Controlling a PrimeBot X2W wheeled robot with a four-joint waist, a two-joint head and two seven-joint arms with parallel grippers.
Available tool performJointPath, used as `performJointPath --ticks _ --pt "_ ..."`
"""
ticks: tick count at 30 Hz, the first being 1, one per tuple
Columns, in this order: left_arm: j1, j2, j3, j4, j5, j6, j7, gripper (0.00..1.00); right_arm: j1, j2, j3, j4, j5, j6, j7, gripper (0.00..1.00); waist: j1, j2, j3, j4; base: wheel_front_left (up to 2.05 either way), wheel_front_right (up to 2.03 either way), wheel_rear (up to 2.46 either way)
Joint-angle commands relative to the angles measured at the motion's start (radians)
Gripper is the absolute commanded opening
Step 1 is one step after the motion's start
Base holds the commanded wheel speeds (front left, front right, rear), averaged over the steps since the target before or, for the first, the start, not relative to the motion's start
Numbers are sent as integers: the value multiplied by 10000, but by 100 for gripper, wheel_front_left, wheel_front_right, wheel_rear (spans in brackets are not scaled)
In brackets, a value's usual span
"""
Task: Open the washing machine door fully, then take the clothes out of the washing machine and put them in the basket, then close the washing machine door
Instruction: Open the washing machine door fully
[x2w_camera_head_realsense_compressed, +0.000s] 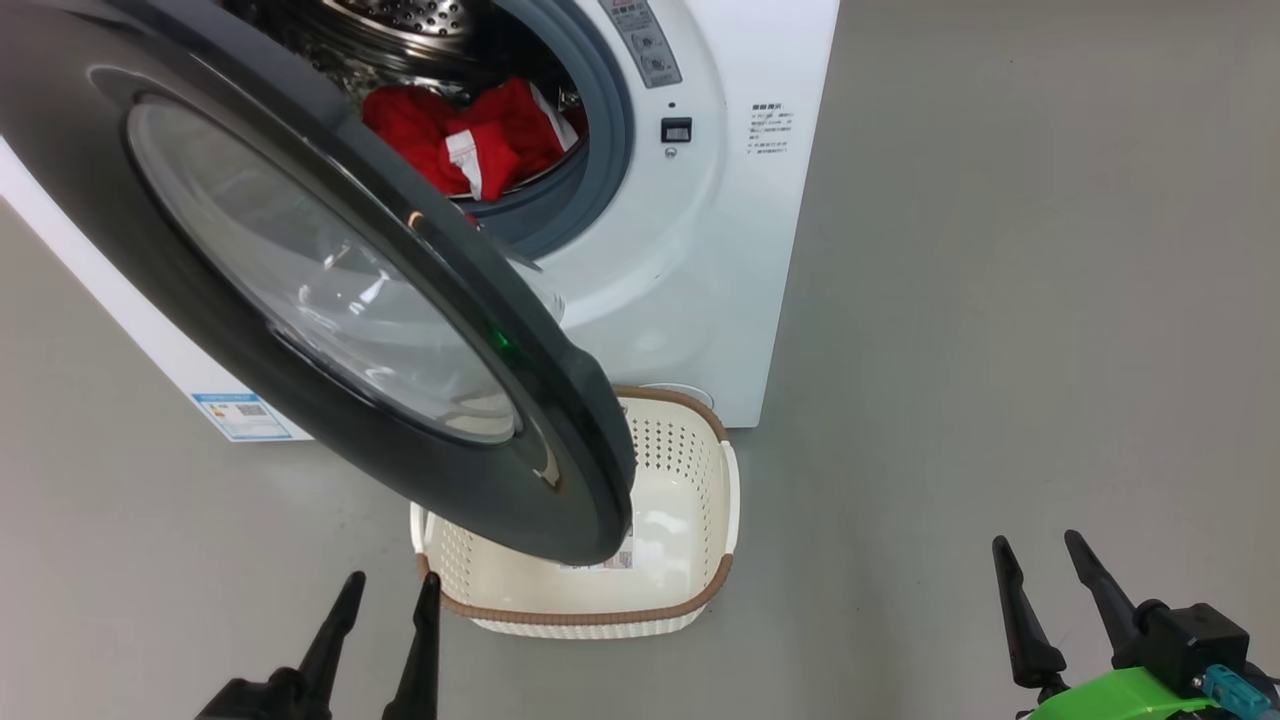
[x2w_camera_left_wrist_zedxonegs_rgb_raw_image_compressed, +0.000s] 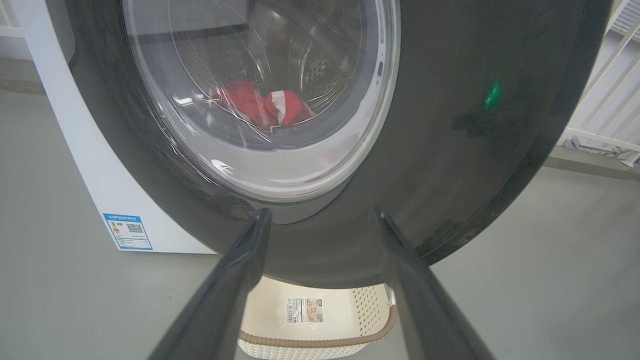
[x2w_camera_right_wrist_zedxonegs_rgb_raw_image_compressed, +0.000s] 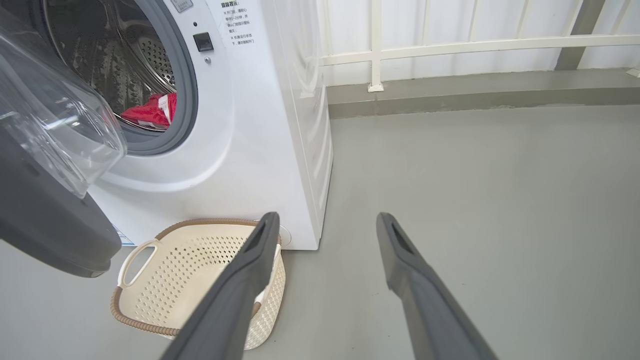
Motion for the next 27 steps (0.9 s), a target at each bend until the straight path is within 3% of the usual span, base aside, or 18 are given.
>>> performJointPath --ticks 1,8,10,11,13,16,27 --pt "-23 100 294 -192 83 -58 -92 100 -63 -88 297 -201 121 31 -91 100 0 0 -19 -1 0 0 0" --pt "2 100 269 -191 57 -58 -92 100 -110 -87 443 -318 435 31 -91 100 0 0 -32 25 0 0 0" --pt "-3 100 269 -189 52 -58 -92 100 -141 -87 509 -361 628 31 -91 96 0 0 -32 30 0 0 0" --pt "-7 100 267 -189 47 -58 -92 100 -188 -87 605 -419 842 31 -91 53 0 0 -31 37 0 0 0" --pt "-11 100 262 -198 40 -58 -92 100 -340 -86 845 -618 1417 31 -91 3 0 0 -28 51 0 0 0" --pt "-20 100 236 -211 28 -58 -92 100 -666 -86 1266 -1025 2458 31 -91 0 0 0 -14 89 0 0 0" --pt "-79 100 6 -224 -62 -58 -92 100 -2793 -99 2154 -1828 8156 31 -91 0 0 0 83 460 0 0 0"
